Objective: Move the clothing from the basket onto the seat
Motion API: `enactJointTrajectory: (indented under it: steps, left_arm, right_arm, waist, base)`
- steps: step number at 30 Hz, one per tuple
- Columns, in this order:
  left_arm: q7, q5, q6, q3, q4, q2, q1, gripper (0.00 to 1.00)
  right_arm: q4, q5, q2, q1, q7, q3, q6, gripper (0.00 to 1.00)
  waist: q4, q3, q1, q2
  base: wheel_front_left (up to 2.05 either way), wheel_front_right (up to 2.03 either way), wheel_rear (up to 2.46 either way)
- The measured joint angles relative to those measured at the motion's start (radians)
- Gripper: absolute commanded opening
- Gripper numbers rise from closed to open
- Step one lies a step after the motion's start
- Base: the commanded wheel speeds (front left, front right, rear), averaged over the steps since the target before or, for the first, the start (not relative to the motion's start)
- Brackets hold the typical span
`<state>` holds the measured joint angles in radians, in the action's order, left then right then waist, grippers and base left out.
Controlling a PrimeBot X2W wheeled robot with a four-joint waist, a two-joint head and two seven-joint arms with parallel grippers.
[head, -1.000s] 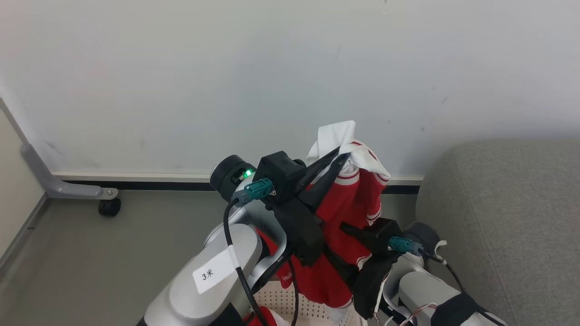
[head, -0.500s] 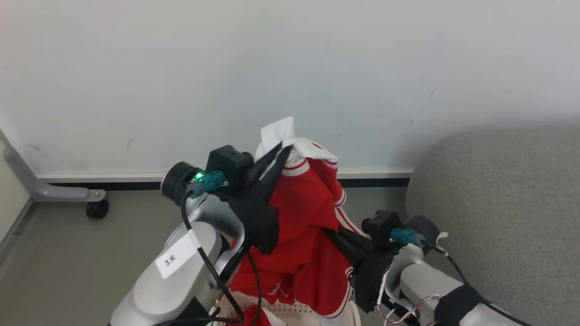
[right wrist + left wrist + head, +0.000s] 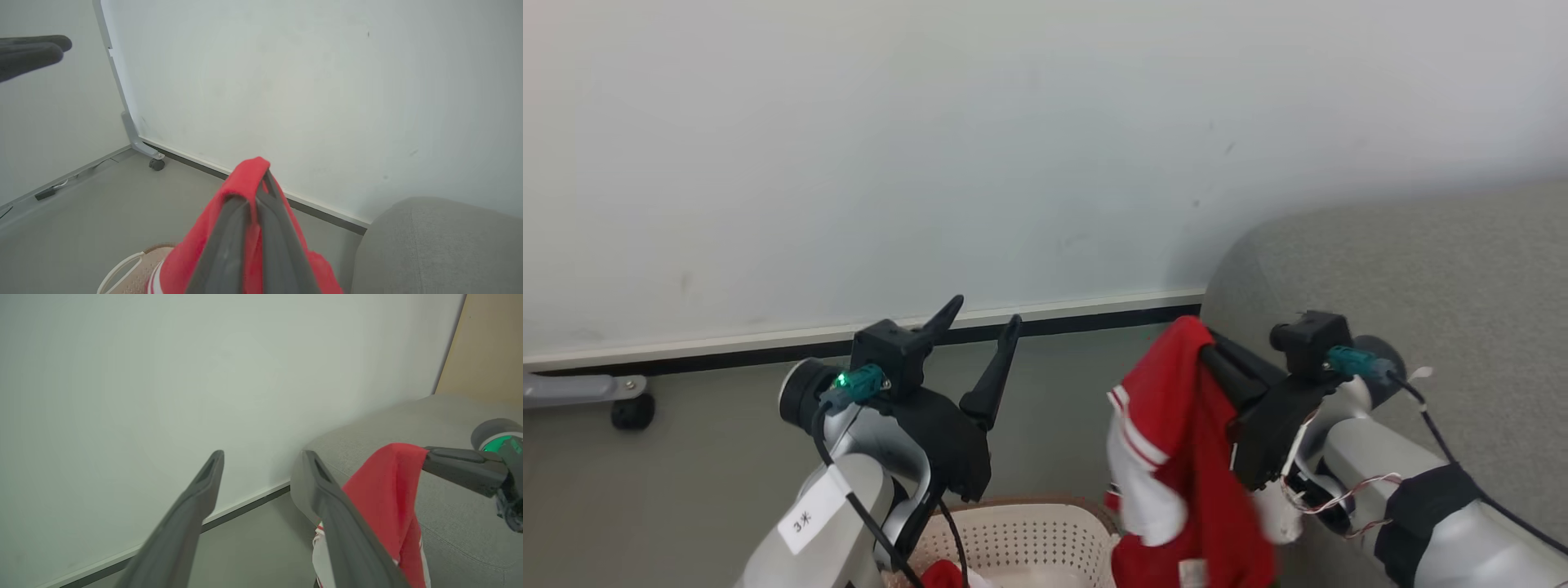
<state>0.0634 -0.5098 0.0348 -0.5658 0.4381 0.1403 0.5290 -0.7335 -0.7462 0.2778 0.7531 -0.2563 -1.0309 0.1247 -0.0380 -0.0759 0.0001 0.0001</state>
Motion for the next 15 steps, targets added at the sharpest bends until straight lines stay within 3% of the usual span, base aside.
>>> enactJointTrajectory:
  steps: [15]
  left_arm:
    - [0.063,0.001,-0.010,-0.045,-0.039,-0.020,-0.143,1.00]
  right_arm:
    - [0.070,0.019,0.123,0.017,0.000,0.071,0.000,0.00]
  waist:
    - [-0.135,-0.009,0.0000,0.0000]
  base:
    - [0.00,0.00,0.00]
